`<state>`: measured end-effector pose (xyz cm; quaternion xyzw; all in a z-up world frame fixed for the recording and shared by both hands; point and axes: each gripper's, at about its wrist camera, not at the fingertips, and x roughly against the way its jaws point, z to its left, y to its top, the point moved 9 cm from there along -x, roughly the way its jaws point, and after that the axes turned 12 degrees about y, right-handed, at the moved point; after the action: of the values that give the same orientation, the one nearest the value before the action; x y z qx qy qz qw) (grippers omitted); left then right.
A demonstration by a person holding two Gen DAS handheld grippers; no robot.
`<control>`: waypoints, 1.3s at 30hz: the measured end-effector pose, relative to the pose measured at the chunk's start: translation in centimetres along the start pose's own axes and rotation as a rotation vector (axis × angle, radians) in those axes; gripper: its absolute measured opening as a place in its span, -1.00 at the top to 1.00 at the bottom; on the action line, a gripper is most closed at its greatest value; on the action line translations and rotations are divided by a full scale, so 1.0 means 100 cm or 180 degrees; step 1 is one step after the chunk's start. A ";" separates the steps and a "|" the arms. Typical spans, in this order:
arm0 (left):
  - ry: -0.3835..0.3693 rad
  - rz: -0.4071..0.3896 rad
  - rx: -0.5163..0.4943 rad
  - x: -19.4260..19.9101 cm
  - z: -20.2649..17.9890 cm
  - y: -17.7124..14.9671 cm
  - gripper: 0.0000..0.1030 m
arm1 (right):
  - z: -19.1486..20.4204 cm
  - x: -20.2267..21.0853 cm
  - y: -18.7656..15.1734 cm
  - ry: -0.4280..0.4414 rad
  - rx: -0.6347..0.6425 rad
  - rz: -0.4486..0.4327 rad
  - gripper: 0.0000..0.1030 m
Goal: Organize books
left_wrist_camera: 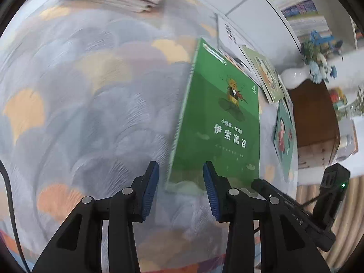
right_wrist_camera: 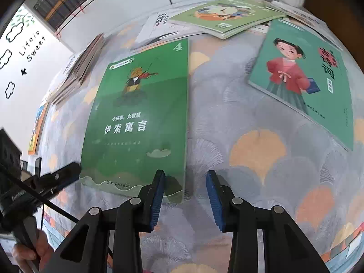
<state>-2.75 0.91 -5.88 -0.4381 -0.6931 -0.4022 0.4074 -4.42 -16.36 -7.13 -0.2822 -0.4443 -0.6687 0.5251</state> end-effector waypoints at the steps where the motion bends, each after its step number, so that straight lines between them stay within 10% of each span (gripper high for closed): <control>1: -0.0052 0.0032 -0.0042 -0.001 -0.004 0.002 0.28 | 0.004 -0.002 0.001 -0.0026 0.0075 0.0009 0.27; 5: -0.0414 0.0107 0.0047 0.004 -0.009 0.004 0.28 | 0.011 -0.010 0.003 0.0062 0.0087 0.0053 0.23; 8: -0.1618 0.0087 0.0470 0.036 -0.020 0.016 0.28 | 0.005 -0.013 0.011 0.0218 -0.0078 0.0069 0.23; 10: -0.1862 0.0127 0.0527 0.040 -0.026 0.021 0.27 | 0.002 -0.014 0.015 0.0449 -0.0274 0.0100 0.22; 14: -0.0926 0.0132 0.0092 0.008 -0.025 0.019 0.28 | 0.001 -0.016 0.016 0.0610 -0.0319 0.0152 0.22; 17: -0.0706 0.0044 -0.0297 -0.001 -0.048 0.013 0.67 | 0.002 -0.015 0.016 0.0608 -0.0320 0.0154 0.22; 22: -0.1213 0.0142 -0.0207 0.008 -0.075 0.018 0.68 | -0.003 -0.011 0.016 0.0766 -0.0489 0.0286 0.19; 26: -0.1817 0.0412 0.0166 0.016 -0.075 0.031 0.68 | -0.021 -0.002 0.022 0.1464 -0.1211 0.0243 -0.25; 32: -0.2170 0.0592 0.0512 0.019 -0.068 0.028 0.68 | -0.013 -0.021 0.038 0.2264 -0.1860 0.0208 -0.23; 35: -0.2008 0.0557 0.0591 0.015 -0.055 0.027 0.68 | 0.003 -0.022 0.046 0.2134 -0.1664 0.0176 0.10; 39: -0.1224 0.0214 0.0113 0.022 -0.048 0.030 0.68 | 0.029 -0.013 0.058 0.1303 -0.0685 0.0074 0.36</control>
<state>0.49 -2.03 -1.62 -0.5226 -0.7501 -0.2849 0.2883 1.21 -13.45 -5.23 -0.2002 -0.2514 -0.7495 0.5788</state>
